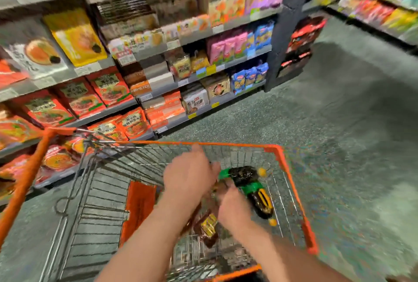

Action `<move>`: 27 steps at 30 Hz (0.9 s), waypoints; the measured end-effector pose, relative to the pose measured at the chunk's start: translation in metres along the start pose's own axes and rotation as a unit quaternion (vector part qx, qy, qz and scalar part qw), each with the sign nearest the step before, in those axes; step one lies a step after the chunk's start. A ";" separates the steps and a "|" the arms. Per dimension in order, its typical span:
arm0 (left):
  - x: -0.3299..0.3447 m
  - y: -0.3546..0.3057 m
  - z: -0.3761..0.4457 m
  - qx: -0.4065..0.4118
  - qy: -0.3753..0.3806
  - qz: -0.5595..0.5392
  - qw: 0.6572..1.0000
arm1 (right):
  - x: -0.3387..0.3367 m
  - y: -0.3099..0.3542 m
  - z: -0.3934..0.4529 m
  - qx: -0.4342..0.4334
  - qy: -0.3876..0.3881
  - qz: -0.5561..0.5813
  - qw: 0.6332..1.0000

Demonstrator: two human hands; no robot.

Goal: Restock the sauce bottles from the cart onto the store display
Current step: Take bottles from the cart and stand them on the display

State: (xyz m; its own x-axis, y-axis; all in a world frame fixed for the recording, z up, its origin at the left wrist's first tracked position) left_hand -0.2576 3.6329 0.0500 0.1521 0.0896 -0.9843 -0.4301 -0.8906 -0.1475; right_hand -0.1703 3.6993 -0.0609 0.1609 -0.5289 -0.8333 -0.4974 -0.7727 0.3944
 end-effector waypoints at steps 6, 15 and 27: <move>-0.054 -0.103 -0.028 0.149 -0.045 0.005 0.988 | -0.105 -0.034 -0.048 0.033 -0.151 0.104 0.982; -0.071 -0.264 -0.113 0.404 -0.061 -0.003 0.913 | -0.173 -0.166 -0.184 0.204 -0.302 0.088 0.927; -0.043 -0.462 -0.312 0.653 0.010 -0.053 0.756 | -0.178 -0.316 -0.425 0.413 -0.356 -0.016 0.838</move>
State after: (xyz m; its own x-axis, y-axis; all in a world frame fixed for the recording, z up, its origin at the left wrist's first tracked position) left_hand 0.2118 3.9013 0.1911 0.2553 0.1112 -0.9604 -0.9237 0.3214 -0.2084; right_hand 0.3202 3.8886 0.1274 -0.2175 0.0590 -0.9743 -0.9703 -0.1210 0.2093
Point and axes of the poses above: each hand's wrist, its own z-axis towards the middle knuckle, its own x-axis out of the palm, y = z × x, the point moved 5 cm from there along z, towards the middle knuckle, and after that the axes turned 3 degrees about -y, right-handed, at the moved point
